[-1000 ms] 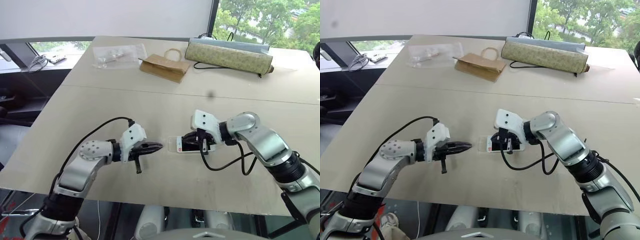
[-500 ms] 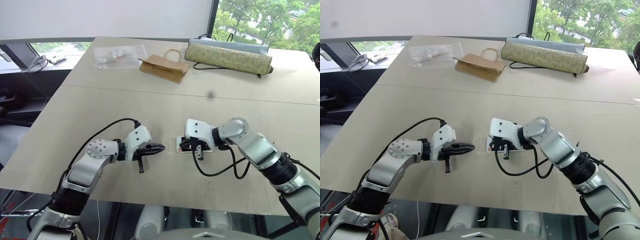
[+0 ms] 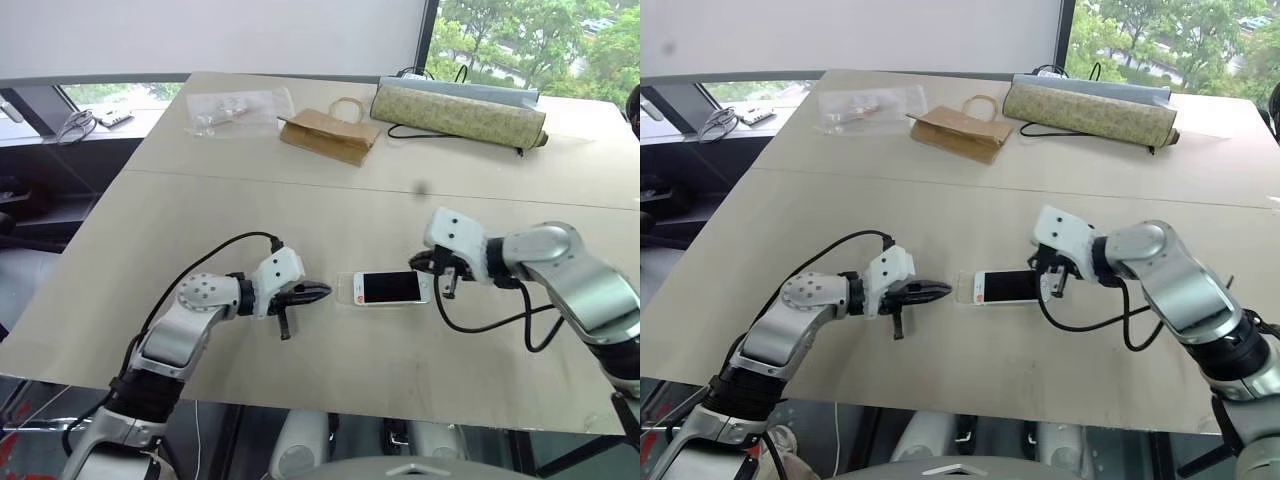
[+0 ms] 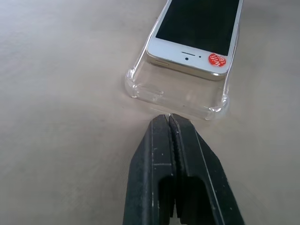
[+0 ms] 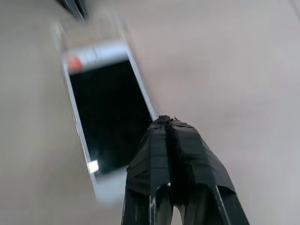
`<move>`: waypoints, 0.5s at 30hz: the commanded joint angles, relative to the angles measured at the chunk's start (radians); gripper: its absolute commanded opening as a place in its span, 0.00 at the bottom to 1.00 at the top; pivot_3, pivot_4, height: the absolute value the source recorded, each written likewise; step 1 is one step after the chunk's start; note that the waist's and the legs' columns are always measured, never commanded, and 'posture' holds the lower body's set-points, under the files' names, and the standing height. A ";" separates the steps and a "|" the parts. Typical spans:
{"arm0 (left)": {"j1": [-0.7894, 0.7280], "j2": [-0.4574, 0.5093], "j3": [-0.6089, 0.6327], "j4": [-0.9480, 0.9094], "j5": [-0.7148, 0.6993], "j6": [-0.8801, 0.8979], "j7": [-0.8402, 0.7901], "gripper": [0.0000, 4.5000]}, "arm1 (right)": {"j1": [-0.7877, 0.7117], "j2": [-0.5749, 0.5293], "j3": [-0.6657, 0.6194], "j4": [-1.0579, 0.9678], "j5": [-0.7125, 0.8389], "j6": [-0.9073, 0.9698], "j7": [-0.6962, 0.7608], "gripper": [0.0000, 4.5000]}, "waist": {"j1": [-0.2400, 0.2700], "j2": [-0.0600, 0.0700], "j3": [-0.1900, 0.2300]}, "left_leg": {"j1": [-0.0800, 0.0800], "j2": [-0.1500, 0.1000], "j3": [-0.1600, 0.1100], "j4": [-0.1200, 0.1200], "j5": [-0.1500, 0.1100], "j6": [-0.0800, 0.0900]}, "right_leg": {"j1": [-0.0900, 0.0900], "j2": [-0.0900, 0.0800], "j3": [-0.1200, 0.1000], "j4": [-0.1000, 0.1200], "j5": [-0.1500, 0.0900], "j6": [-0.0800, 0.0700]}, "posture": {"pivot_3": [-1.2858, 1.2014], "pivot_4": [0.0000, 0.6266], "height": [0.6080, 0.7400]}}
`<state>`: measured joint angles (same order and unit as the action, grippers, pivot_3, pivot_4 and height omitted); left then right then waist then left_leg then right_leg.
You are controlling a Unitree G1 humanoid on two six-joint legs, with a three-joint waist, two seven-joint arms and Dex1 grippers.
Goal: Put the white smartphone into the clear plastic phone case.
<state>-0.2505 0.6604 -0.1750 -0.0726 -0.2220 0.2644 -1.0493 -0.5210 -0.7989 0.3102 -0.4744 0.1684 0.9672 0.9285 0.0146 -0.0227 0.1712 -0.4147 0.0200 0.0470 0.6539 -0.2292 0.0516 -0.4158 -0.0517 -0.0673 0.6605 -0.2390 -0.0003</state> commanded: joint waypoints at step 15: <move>-0.035 -0.025 -0.018 0.019 0.023 -0.035 -0.018 0.01 | 0.050 -0.028 0.044 -0.086 0.016 0.008 -0.036 0.00 | -0.001 0.000 0.000 | 0.000 0.000 0.000 0.000 0.000 0.000 | 0.000 0.000 0.000 0.000 0.000 0.001 | 0.52 0.24 1.00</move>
<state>-0.2785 0.6378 -0.1930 -0.0469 -0.1969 0.2403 -1.0600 -0.4535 -0.8308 0.3491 -0.5256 0.1719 0.9924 0.8898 0.0140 -0.0229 0.1712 -0.4148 0.0200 0.0472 0.6540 -0.2292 0.0517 -0.4157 -0.0515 -0.0673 0.6602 -0.2392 0.0002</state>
